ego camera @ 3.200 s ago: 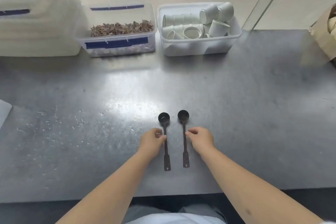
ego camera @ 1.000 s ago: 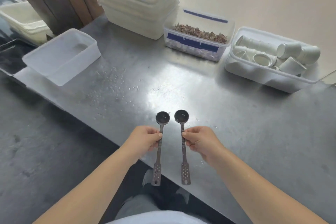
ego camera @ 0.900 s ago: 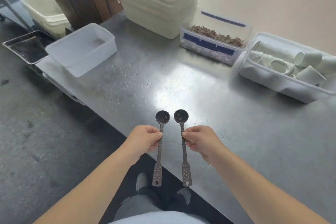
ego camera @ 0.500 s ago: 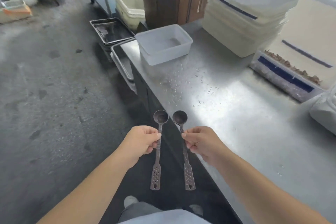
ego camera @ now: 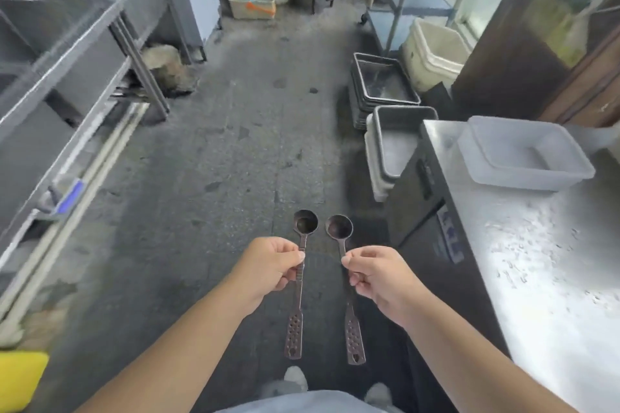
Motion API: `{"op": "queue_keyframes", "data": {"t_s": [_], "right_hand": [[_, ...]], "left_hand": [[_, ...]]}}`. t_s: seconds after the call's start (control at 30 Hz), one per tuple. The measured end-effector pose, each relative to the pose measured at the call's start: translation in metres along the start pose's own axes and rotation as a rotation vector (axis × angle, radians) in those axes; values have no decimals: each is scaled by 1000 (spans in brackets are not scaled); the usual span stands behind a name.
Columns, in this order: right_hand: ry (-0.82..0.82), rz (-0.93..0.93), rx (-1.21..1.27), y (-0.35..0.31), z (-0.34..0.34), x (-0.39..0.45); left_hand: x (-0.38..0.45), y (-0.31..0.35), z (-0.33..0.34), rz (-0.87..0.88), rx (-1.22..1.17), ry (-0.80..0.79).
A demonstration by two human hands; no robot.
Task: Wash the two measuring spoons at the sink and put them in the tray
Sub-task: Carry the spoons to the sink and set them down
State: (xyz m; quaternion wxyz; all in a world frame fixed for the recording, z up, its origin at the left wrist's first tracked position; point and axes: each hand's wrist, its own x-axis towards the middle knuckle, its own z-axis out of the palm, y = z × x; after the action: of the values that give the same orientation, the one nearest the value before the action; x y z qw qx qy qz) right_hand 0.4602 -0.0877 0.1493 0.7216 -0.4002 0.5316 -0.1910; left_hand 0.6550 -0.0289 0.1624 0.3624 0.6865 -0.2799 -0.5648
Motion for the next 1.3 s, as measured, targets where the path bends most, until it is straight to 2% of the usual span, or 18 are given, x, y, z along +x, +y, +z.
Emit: {"op": "queue_keyframes", "data": {"t_s": [0.33,0.73,1.03,1.3], "right_hand": [[-312,84,-196,-63,141,113],[-656,74,-465,-178,278,269],[-848,79,-569,-240,387,338],[-949,109,-633,-256,513,390]], "left_hand": [[20,2,-135,-43,-245,355],[102,57,-245,-65,-456,735],[146,85,-326,-39,-626,892],[171,78,-443,-41,-710,996]]}}
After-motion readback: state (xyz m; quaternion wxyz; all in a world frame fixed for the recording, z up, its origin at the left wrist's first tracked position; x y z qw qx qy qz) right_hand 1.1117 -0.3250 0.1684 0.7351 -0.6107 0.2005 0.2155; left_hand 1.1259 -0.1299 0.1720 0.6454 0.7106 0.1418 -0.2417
